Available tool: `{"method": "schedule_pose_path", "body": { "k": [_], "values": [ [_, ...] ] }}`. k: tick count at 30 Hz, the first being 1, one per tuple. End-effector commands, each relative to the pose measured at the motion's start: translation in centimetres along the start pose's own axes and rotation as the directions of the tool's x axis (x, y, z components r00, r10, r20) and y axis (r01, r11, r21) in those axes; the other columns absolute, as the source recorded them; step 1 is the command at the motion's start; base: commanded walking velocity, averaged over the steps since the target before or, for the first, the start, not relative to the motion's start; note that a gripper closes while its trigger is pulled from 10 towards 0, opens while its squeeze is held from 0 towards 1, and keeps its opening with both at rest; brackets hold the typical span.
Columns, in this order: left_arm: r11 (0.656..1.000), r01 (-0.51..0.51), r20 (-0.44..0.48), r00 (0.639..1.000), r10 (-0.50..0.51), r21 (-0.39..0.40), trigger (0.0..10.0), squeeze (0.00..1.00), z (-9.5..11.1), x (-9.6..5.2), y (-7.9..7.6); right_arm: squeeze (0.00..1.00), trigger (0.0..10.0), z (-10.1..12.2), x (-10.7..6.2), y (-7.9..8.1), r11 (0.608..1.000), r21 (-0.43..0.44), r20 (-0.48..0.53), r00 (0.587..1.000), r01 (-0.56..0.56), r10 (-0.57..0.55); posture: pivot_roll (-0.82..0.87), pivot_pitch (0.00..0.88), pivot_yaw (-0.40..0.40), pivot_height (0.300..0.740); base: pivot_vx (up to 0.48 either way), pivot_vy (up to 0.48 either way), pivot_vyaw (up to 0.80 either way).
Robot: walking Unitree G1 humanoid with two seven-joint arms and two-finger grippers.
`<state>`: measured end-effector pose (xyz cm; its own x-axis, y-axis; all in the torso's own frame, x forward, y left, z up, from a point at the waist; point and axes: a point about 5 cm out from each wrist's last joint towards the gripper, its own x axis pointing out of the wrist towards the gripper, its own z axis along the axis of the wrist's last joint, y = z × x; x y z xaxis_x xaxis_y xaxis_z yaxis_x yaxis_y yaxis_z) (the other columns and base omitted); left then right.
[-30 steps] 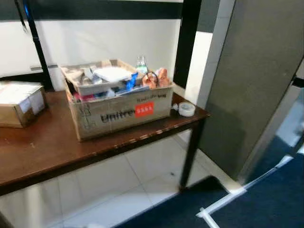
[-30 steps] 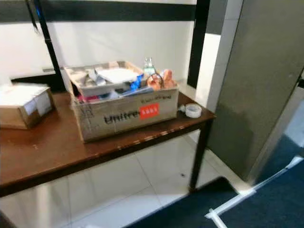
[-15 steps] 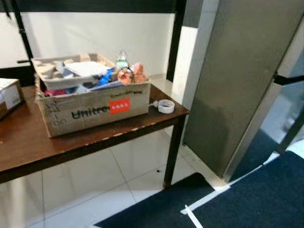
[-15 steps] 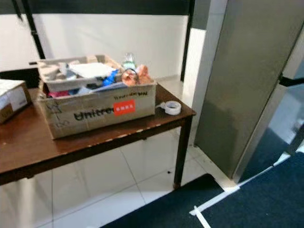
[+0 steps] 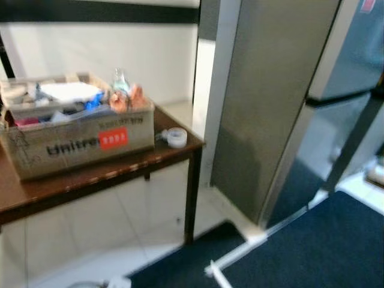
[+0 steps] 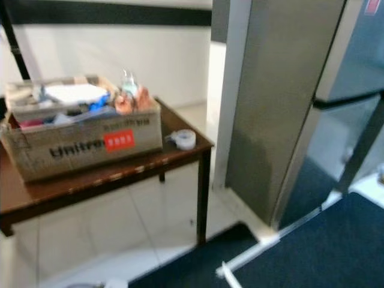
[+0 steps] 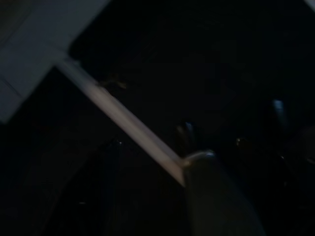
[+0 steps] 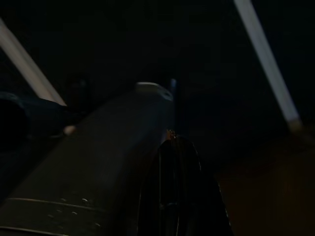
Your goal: Picking trash to rubbish bin
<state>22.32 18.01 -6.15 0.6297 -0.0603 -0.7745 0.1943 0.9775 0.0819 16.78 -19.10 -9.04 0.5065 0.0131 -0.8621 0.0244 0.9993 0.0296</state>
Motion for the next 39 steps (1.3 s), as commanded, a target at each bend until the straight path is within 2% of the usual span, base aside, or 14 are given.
{"method": "schedule_pose_path", "body": {
  "k": [1, 20, 30, 39],
  "values": [
    [1.0, -0.001, -0.034, 0.999, 0.001, -0.001, 10.0, 0.18, -0.91, -0.11, -0.03, 0.0, 10.0, -0.45, -0.03, 0.02, 1.0, -0.004, -0.021, 1.0, 0.0, 0.0, -0.08, 0.087, -0.012, 0.74, 0.0, -0.3, 0.0],
    [1.0, -0.003, -0.028, 1.0, 0.002, -0.015, 10.0, 0.16, -0.73, -0.07, -0.07, 0.0, 10.0, -0.54, -0.06, -0.07, 1.0, -0.004, -0.022, 1.0, 0.001, -0.001, -0.08, 0.087, -0.009, 0.74, 0.0, -0.3, 0.0],
    [1.0, 0.0, -0.018, 1.0, 0.0, -0.021, 10.0, 0.17, -0.54, -0.04, -0.12, 0.0, 10.0, -0.46, -0.06, -0.13, 1.0, -0.008, -0.021, 1.0, 0.0, -0.001, -0.08, 0.087, -0.013, 0.74, 0.0, 0.0, 0.0],
    [1.0, 0.0, -0.023, 1.0, -0.001, -0.025, 10.0, 0.17, -0.71, -0.06, -0.16, 0.0, 10.0, -0.48, -0.07, -0.21, 1.0, -0.01, -0.021, 1.0, 0.001, -0.002, -0.09, 0.09, -0.013, 0.74, 0.0, -0.348, 0.0]
  ]
}}
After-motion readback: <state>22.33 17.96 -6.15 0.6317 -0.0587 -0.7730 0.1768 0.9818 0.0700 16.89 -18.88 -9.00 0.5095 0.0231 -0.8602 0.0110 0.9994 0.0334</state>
